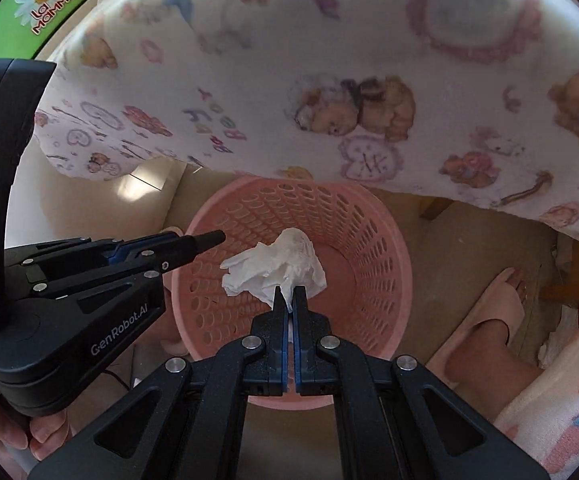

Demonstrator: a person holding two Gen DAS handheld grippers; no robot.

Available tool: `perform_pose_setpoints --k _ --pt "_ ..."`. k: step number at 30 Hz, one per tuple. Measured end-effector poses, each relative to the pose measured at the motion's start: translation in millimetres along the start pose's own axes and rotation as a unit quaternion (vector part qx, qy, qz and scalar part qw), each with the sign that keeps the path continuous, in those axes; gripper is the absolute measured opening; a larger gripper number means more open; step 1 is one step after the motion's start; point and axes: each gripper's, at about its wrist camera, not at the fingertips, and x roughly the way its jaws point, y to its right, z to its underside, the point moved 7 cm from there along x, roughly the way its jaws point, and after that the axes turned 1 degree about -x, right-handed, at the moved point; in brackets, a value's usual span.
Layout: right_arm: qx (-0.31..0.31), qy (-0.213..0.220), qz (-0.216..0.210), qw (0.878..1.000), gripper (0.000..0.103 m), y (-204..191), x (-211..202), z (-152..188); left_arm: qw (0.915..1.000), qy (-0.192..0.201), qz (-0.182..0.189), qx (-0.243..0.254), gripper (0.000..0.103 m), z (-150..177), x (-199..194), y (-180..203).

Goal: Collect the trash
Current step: 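Carry marker and tissue over the pink wastebasket and open both tools, then move both open tools back up to the chair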

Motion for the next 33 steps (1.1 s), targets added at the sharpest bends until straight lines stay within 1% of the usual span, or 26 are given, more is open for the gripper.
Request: perform_pose_setpoints --k 5,9,11,14,15,16,17,19,20,24,25,26,27,29,31,33 --pt "0.021 -0.029 0.001 0.999 0.002 9 28 7 0.9994 -0.030 -0.018 0.006 0.009 12 32 -1" --pt "0.047 -0.053 -0.006 0.997 0.002 19 43 15 0.9986 -0.050 -0.014 0.011 0.010 17 42 0" --pt "0.060 -0.059 -0.008 0.996 0.002 24 47 16 0.9982 -0.056 -0.016 0.012 0.013 19 46 1" --pt "0.080 -0.063 -0.013 0.995 0.002 31 50 19 0.9979 -0.063 -0.015 0.007 0.014 21 46 0" --pt "0.084 -0.065 -0.016 0.994 0.003 35 53 20 0.9979 -0.063 -0.016 0.007 0.016 21 46 0" --pt "0.086 -0.066 -0.015 0.994 0.004 37 53 20 0.9980 -0.061 -0.016 0.009 0.020 21 45 0" --pt "0.086 -0.067 -0.011 0.994 0.007 38 54 21 0.9980 -0.060 -0.019 0.012 0.027 21 45 0" --pt "0.082 -0.066 -0.001 0.994 0.022 39 55 22 0.9981 -0.054 -0.024 0.013 0.036 20 41 0" --pt "0.081 -0.066 0.003 0.995 0.024 39 55 23 0.9983 -0.052 -0.025 0.012 0.038 20 39 0" --pt "0.068 -0.063 0.002 0.996 0.024 41 60 22 0.9984 -0.053 -0.019 -0.002 0.040 18 34 -3" --pt "0.049 -0.053 0.007 0.997 0.024 41 61 18 0.9985 -0.052 -0.018 -0.006 0.041 17 32 -5" --pt "0.028 -0.051 0.027 0.998 0.024 43 64 16 0.9985 -0.051 -0.018 -0.008 0.042 17 31 -7" --pt "0.013 -0.051 0.038 0.998 0.024 45 66 14 0.9985 -0.050 -0.021 -0.009 0.042 17 29 -9" --pt "0.000 -0.041 0.026 0.999 0.024 42 62 10 0.9984 -0.048 -0.025 -0.015 0.042 18 25 -12" --pt "-0.015 -0.025 0.020 0.999 0.024 38 57 8 0.9986 -0.044 -0.020 -0.024 0.042 16 19 -15" --pt "-0.029 -0.016 0.033 0.999 0.024 36 54 9 0.9991 -0.032 -0.016 -0.022 0.042 13 10 -14"
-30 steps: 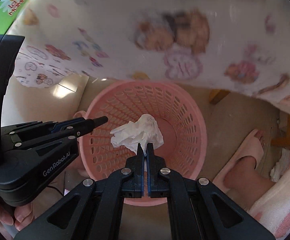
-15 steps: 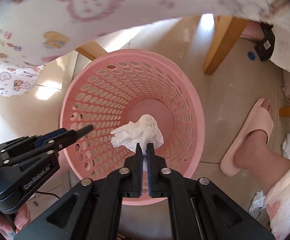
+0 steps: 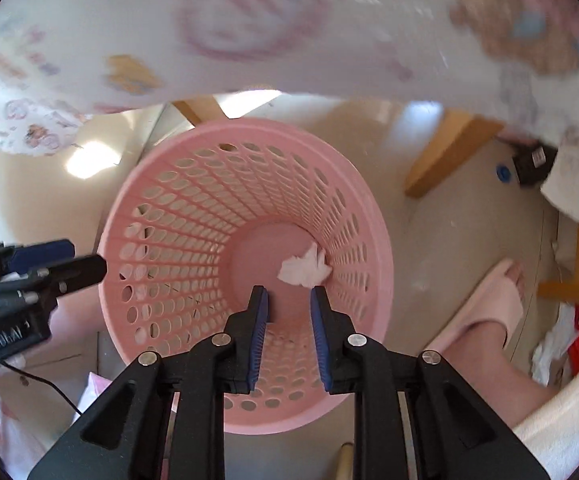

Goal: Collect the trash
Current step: 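Move both open tools back up to the chair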

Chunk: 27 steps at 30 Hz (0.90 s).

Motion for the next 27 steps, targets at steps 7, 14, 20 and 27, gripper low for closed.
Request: perform_pose_setpoints --k 7,14,20,27 --pt "-0.005 0.065 0.019 0.998 0.024 -7 -38 -15 0.9939 0.095 -0.032 0.046 0.054 -3 -60 11" --pt "0.029 0.142 0.002 0.989 0.027 -1 -98 -30 0.9778 0.202 -0.045 0.034 0.062 -11 -126 -1" --pt "0.024 0.237 -0.023 0.971 0.045 -5 -173 -39 0.9564 0.286 -0.058 0.016 0.077 -20 -180 -14" --pt "0.021 0.307 -0.022 0.951 0.066 -2 -245 -47 0.9264 0.369 -0.067 0.028 0.095 -26 -231 -10"
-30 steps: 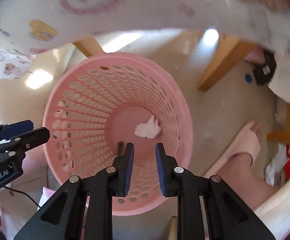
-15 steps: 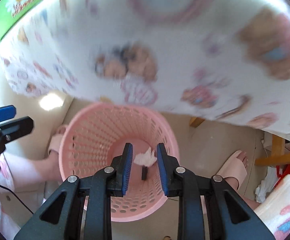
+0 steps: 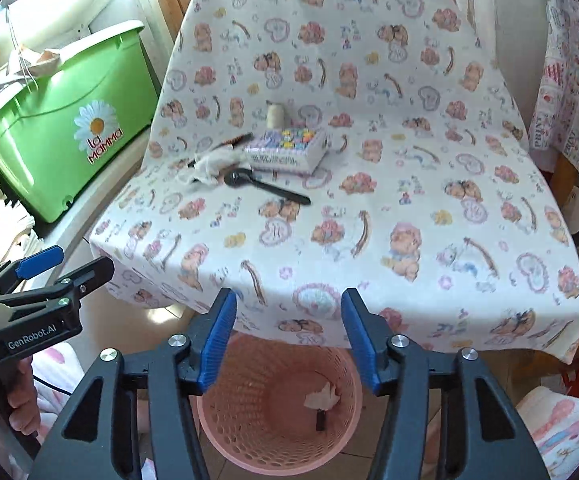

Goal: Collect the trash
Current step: 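Move both open tools back up to the chair, then close the left tool on the white tissue while the right tool grasps the black spoon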

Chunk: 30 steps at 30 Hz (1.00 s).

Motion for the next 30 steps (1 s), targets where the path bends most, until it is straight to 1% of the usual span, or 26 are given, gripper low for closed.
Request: perform_pose_setpoints --k 1,3,4,5,6,8,9,12,14,16,18,20,22,23,24,26,27,28,30 --pt "-0.015 0.016 0.011 1.000 0.077 -2 -8 -10 0.9999 0.014 -0.002 0.007 0.101 -8 -5 3" --pt "-0.050 0.053 0.041 0.996 0.092 -6 -25 -32 0.9994 0.026 -0.016 0.018 0.101 -27 -9 2" --pt "-0.059 0.066 0.044 0.995 0.092 -9 -33 -43 0.9990 0.036 -0.016 0.022 0.101 -38 -11 1" --pt "-0.061 0.074 0.037 0.995 0.092 -8 -38 -55 0.9985 0.048 -0.013 0.025 0.102 -48 -16 1" --pt "-0.058 0.081 0.028 0.995 0.092 -6 -43 -67 0.9979 0.059 -0.011 0.027 0.102 -57 -19 2" --pt "-0.052 0.102 0.027 0.993 0.092 4 -52 -92 0.9964 0.079 -0.009 0.031 0.102 -76 -24 3" --pt "-0.053 0.116 0.035 0.991 0.093 9 -54 -103 0.9960 0.082 -0.010 0.036 0.102 -82 -23 4" --pt "-0.053 0.152 0.062 0.985 0.103 26 -55 -128 0.9956 0.079 -0.016 0.049 0.102 -93 -11 7" --pt "-0.049 0.164 0.071 0.983 0.103 36 -50 -138 0.9958 0.072 -0.021 0.053 0.102 -95 2 7" --pt "-0.046 0.161 0.082 0.982 0.103 45 -39 -142 0.9966 0.063 -0.024 0.048 0.102 -94 17 6" --pt "-0.046 0.155 0.094 0.982 0.103 53 -26 -137 0.9980 0.049 -0.022 0.031 0.102 -89 33 1" --pt "-0.040 0.136 0.104 0.984 0.103 59 -9 -130 0.9996 0.019 -0.018 0.005 0.102 -81 50 -5" --pt "-0.035 0.108 0.100 0.988 0.103 59 6 -128 0.9995 -0.013 0.014 -0.026 0.102 -75 65 -6" --pt "-0.036 0.105 0.099 0.989 0.103 58 12 -128 0.9987 -0.024 0.025 -0.038 0.102 -73 71 -7" --pt "-0.035 0.106 0.101 0.989 0.103 59 15 -128 0.9978 -0.036 0.030 -0.046 0.102 -70 76 -7" --pt "-0.025 0.100 0.096 0.990 0.103 60 24 -129 0.9968 -0.044 0.037 -0.054 0.102 -69 82 -8" --pt "-0.019 0.093 0.088 0.992 0.100 60 28 -129 0.9969 -0.045 0.033 -0.054 0.102 -69 83 -8" --pt "-0.012 0.084 0.080 0.993 0.093 60 33 -129 0.9972 -0.046 0.030 -0.052 0.102 -71 84 -8" --pt "-0.002 0.071 0.057 0.996 0.086 58 40 -130 0.9981 -0.040 0.030 -0.036 0.102 -76 81 -5"
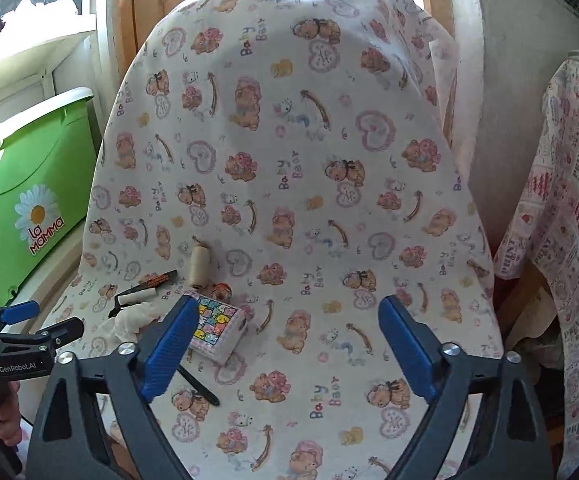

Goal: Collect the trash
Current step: 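Close the left tool on the white tissue while the right tool grasps the black spoon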

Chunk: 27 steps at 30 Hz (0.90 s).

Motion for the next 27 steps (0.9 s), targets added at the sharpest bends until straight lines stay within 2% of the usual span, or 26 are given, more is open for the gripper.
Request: perform_pose_setpoints --k 2,4,7,9,12,14,16,19,23,26,27 --pt "0.007 -0.003 -0.010 1.000 0.084 -1 2 -2 0.9995 0.005 -0.011 0.031 0.102 -9 -4 3" --pt "0.008 -0.003 -0.024 1.000 0.078 -4 1 -7 0.9980 0.026 -0.013 0.056 0.102 -21 -12 3" --pt "0.012 0.005 -0.031 0.999 0.076 -4 -3 -12 0.9972 0.047 -0.014 0.056 0.102 -30 -15 -4" --pt "0.014 0.006 -0.039 0.999 0.075 -3 -4 -11 0.9988 0.036 -0.002 0.035 0.102 -28 -6 -10" --pt "0.011 -0.010 -0.028 0.999 0.072 3 4 -3 0.9996 -0.004 0.029 0.000 0.102 -20 17 -14" --pt "0.022 -0.023 -0.033 0.999 0.068 6 11 1 0.9984 -0.031 0.042 -0.021 0.100 -15 30 -19" --pt "0.035 -0.034 -0.039 0.998 0.068 7 18 4 0.9939 -0.052 0.073 -0.064 0.098 -13 37 -24" --pt "0.039 -0.051 -0.046 0.997 0.064 3 28 11 0.9883 -0.056 0.104 -0.097 0.088 -19 40 -29" --pt "0.024 -0.085 -0.073 0.993 0.057 -17 39 23 0.9860 -0.074 0.127 -0.079 0.059 -20 49 -21" --pt "-0.002 -0.096 -0.077 0.992 0.056 -34 44 31 0.9822 -0.090 0.148 -0.072 0.044 -14 51 -12" --pt "-0.009 -0.098 -0.078 0.992 0.056 -39 45 33 0.9813 -0.094 0.154 -0.067 0.043 -12 51 -8"
